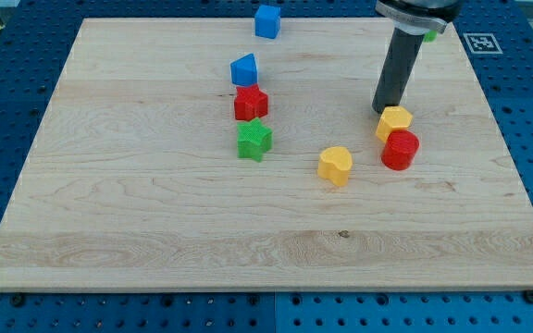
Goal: Push the yellow hexagon and green circle to the top of the red circle
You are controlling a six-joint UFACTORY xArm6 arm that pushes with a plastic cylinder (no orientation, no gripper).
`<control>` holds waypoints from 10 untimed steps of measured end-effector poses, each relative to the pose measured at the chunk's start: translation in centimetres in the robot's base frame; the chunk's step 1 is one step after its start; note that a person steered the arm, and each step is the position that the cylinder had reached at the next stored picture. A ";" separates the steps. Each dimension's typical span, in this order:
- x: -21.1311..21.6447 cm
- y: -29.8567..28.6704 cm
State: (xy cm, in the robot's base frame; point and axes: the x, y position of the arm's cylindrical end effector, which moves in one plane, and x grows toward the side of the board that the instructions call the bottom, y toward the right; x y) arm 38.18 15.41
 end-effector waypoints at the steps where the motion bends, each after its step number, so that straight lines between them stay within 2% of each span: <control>1: -2.6 2.0; 2: -5.2 5.8; 3: -8.2 13.8; 4: -14.4 18.8; 5: -18.9 18.8; 6: -19.1 18.4; 8: -19.0 11.2; 10: -17.9 10.5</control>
State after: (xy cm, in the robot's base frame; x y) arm 20.30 25.91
